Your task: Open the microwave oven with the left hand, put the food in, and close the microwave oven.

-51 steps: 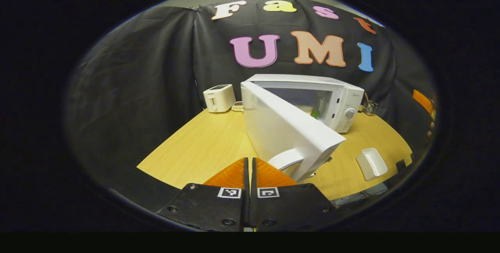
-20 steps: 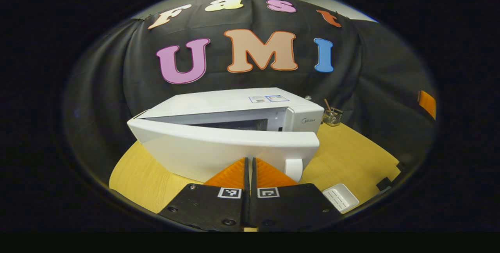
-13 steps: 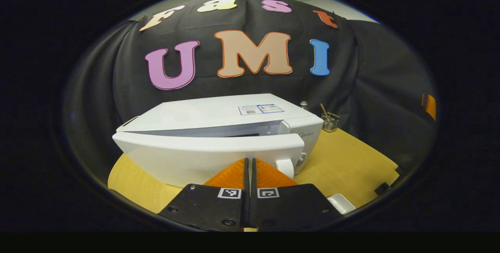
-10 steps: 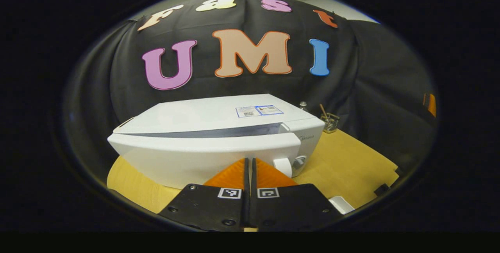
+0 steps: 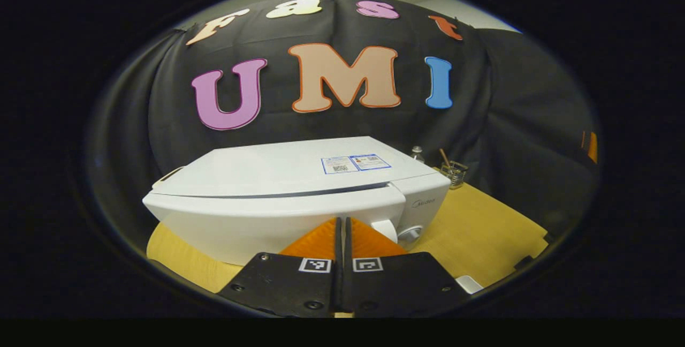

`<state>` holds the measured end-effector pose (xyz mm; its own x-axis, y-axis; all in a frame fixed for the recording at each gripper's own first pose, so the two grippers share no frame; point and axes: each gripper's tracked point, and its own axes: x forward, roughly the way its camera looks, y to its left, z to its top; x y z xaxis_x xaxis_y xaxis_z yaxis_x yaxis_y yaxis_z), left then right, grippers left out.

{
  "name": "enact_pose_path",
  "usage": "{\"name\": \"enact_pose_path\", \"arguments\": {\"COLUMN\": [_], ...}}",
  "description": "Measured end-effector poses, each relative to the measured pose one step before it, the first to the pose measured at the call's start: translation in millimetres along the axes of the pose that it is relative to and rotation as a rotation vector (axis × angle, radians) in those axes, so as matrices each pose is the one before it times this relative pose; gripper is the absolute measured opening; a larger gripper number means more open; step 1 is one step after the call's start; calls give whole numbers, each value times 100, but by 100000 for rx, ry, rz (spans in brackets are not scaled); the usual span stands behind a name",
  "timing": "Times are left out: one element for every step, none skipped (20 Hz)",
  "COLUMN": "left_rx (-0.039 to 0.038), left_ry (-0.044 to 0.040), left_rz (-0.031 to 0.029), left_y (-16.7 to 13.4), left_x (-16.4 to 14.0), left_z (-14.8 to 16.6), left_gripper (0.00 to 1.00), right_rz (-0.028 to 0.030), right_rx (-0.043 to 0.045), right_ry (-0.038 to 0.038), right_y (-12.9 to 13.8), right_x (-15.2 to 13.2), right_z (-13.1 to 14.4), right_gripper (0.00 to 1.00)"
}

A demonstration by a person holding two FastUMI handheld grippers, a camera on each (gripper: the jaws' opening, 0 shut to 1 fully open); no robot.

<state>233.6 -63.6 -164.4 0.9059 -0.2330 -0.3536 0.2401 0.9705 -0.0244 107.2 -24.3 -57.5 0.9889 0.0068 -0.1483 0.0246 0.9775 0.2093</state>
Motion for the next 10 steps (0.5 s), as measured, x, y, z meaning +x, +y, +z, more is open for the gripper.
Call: {"name": "enact_pose_path", "arguments": {"left_rx": [348,-220,41,-103,-591,-230,45,833,335,-281], "left_ry": [-23,104,-352,-599,-326,366,285,363,-67,-508], "left_rz": [43,-867,-852,-24,60,-680,-722,-312,-171,-314], "left_y": [8,-45,-78,79,59,-139,-219,-13,21,108], "left_x": [-8,128,-72,33,95,-20,0,-7,26,79], "left_z": [-31,-99,105,213,-41,-128,-115,-7,56,120], "left_gripper": [0,0,2,1,2,1,1,1,1,1], "right_rz": [23,-242,-121,-122,119,148,218,254,140,-89], "right_rx": [-343,-360,-168,49,317,197,-116,-479,-605,-378], "right_ry": [-158,-353,-136,247,189,31,-176,73,-53,-2], "right_y": [-18,9,-23,95,129,168,199,65,89,56], "right_x": [204,122,96,16,109,-53,78,-41,-101,-156], "right_z": [-30,103,34,-99,-36,27,111,-107,24,74], "right_gripper": [84,84,84,84,84,84,84,84,84,84]}}
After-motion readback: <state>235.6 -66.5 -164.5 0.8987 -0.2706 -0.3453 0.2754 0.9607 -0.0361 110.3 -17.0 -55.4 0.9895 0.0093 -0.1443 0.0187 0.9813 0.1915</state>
